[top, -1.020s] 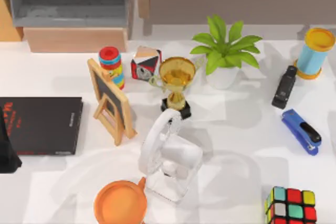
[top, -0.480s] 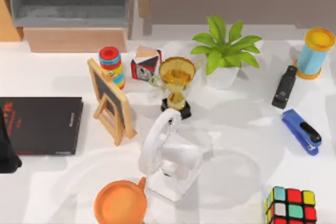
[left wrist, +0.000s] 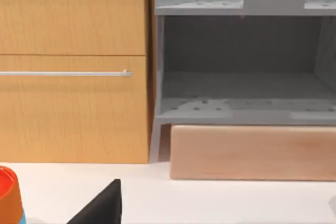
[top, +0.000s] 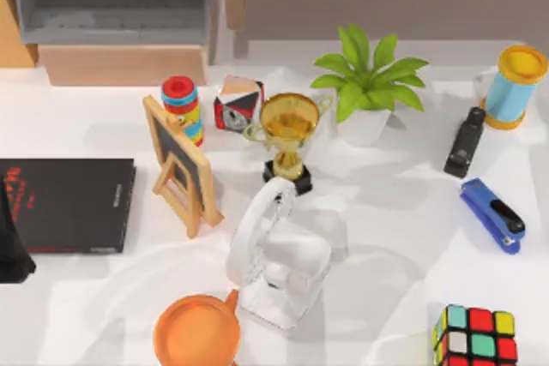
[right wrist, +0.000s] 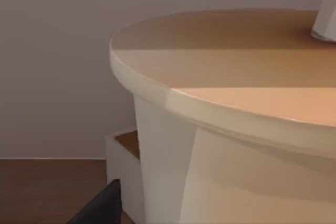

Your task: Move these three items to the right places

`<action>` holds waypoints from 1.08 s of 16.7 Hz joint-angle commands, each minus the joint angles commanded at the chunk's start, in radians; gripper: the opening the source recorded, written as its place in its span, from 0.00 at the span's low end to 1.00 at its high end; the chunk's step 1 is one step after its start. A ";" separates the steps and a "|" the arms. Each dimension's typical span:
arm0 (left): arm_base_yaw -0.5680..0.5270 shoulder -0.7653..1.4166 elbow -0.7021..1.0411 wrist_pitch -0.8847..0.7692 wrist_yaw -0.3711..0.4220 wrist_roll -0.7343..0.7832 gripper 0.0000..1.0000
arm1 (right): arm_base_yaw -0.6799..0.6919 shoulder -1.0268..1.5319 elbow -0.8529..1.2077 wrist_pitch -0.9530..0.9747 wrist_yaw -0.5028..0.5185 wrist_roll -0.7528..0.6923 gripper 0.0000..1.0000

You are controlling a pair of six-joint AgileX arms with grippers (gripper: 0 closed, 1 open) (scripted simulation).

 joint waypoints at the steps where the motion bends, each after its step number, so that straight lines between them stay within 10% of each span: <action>1: 0.000 0.000 0.000 0.000 0.000 0.000 1.00 | 0.000 0.000 0.000 0.000 0.000 0.000 1.00; 14: 0.000 0.000 0.000 0.000 0.000 0.000 1.00 | 0.000 0.000 0.000 0.000 0.000 0.000 0.02; 18: 0.000 0.000 0.000 0.000 0.000 0.000 1.00 | 0.000 0.000 0.000 0.000 0.000 0.000 0.00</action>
